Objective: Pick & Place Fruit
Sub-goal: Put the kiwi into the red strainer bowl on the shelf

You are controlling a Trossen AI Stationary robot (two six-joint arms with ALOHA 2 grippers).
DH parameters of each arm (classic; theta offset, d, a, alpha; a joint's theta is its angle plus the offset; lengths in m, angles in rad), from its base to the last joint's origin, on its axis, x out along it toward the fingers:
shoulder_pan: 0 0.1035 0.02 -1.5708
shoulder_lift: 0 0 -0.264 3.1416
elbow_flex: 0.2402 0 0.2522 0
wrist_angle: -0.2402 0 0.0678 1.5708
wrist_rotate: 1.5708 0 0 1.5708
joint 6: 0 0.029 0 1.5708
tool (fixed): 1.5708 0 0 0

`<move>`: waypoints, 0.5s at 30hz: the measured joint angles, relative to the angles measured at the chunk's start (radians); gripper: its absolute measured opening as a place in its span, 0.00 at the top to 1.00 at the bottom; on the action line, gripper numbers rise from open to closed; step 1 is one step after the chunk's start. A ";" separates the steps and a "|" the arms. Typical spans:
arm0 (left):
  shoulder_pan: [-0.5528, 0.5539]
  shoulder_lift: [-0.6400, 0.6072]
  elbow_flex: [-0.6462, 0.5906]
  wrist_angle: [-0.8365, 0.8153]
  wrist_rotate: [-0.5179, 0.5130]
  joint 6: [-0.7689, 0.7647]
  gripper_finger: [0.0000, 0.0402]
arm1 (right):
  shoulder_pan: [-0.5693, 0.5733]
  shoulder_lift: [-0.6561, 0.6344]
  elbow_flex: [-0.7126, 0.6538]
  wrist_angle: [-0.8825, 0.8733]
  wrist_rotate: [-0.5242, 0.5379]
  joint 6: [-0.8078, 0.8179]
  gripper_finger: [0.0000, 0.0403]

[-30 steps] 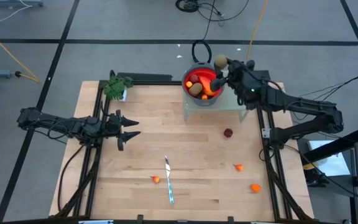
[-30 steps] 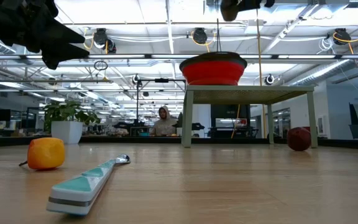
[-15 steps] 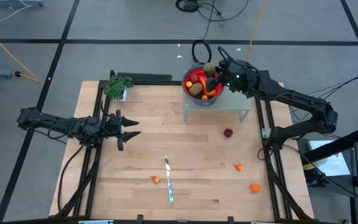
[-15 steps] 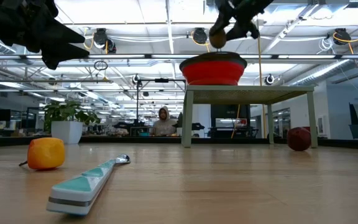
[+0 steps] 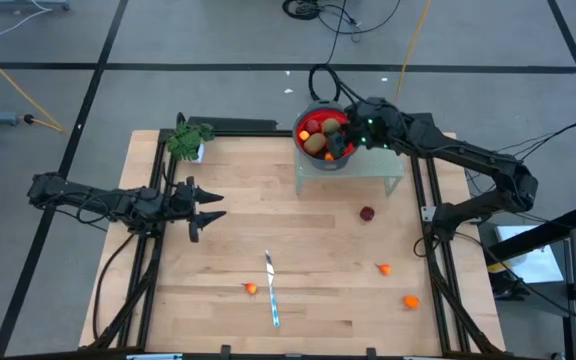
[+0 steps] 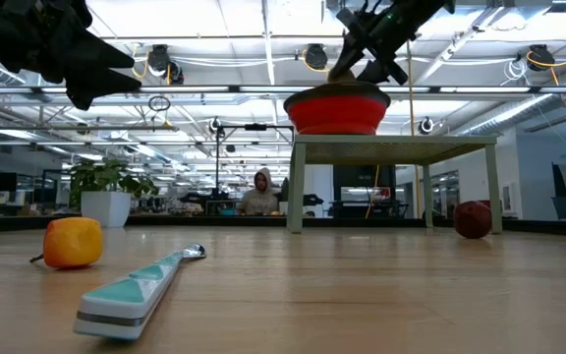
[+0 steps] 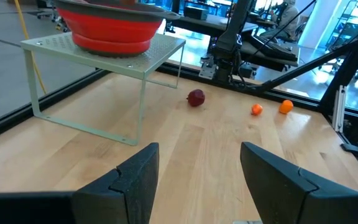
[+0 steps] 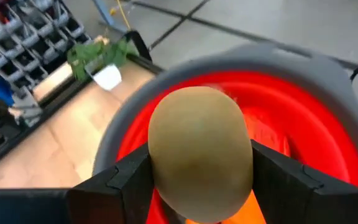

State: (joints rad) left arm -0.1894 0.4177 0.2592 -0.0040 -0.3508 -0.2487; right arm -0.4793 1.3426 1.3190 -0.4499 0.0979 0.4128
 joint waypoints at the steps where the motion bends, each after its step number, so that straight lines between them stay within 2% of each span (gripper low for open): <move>1: 0.000 0.000 0.000 0.000 0.000 0.000 0.44 | 0.000 0.000 0.000 -0.009 -0.009 0.012 0.45; 9: 0.000 0.000 0.000 0.000 0.000 0.000 0.44 | 0.000 0.001 0.000 -0.027 -0.129 0.047 0.45; 15: 0.000 0.000 0.000 0.000 0.000 0.001 0.44 | 0.000 0.001 -0.001 -0.076 -0.129 0.047 0.45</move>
State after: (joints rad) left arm -0.1894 0.4179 0.2592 -0.0040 -0.3508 -0.2481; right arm -0.4793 1.3434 1.3182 -0.5257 -0.0311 0.4603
